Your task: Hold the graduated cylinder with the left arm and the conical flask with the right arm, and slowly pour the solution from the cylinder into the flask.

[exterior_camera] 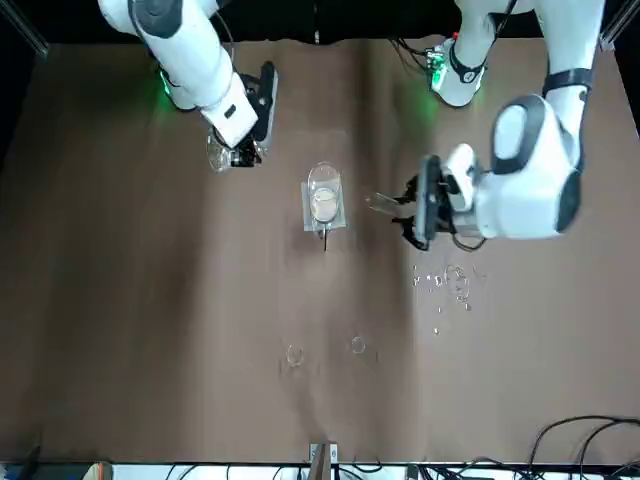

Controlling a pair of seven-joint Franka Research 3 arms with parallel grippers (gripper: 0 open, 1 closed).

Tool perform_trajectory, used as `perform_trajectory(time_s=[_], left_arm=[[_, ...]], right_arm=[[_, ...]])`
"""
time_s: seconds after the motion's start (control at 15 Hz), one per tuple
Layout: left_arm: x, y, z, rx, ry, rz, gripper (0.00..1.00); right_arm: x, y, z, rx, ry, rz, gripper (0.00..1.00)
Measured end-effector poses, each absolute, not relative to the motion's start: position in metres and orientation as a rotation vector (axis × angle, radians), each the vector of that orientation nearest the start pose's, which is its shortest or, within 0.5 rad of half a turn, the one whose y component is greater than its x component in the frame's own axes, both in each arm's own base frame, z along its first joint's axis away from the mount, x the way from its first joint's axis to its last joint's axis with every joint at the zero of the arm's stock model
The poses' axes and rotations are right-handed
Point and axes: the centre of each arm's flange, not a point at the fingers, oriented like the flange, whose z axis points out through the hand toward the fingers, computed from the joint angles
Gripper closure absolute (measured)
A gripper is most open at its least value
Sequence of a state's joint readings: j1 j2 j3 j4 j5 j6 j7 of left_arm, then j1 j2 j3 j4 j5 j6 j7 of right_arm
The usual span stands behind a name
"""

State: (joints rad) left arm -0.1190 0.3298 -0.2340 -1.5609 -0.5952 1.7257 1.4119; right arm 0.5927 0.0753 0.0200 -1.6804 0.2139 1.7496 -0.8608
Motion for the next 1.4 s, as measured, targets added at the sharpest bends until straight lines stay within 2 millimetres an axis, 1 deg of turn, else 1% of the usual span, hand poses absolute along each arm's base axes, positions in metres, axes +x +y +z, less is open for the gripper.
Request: perform_trajectory(time_s=[0.2, 0.4, 0.6, 0.67, 0.73, 0.87, 1.07, 1.27, 1.4], left_arm=[[0.609, -0.209, 0.455, 1.639, -1.715, 0.344, 0.66], [0.622, -0.165, 0.432, 1.539, -1.634, 0.418, 0.66], [0.635, -0.107, 0.395, 1.444, -1.568, 0.518, 0.66], [0.642, -0.071, 0.368, 1.399, -1.537, 0.603, 0.66], [0.643, -0.057, 0.356, 1.375, -1.518, 0.633, 0.66], [0.643, -0.034, 0.334, 1.335, -1.503, 0.684, 0.66], [0.643, -0.006, 0.31, 1.306, -1.506, 0.749, 0.66], [0.64, 0.016, 0.287, 1.266, -1.51, 0.801, 0.66], [0.638, 0.023, 0.272, 1.221, -1.541, 0.85, 0.66]], right_arm=[[0.469, 0.37, 0.535, -2.235, -1.969, 0.005, 0.61], [0.465, 0.388, 0.529, -2.25, -2.015, 0.023, 0.61], [0.464, 0.406, 0.528, -2.268, -2.036, 0.018, 0.61], [0.464, 0.419, 0.525, -2.278, -2.068, 0.018, 0.61], [0.463, 0.425, 0.522, -2.289, -2.088, 0.022, 0.61], [0.461, 0.439, 0.515, -2.303, -2.126, 0.028, 0.61], [0.463, 0.454, 0.507, -2.305, -2.157, 0.035, 0.61], [0.464, 0.466, 0.494, -2.325, -2.217, 0.053, 0.61], [0.462, 0.475, 0.485, -2.328, -2.261, 0.068, 0.61]])
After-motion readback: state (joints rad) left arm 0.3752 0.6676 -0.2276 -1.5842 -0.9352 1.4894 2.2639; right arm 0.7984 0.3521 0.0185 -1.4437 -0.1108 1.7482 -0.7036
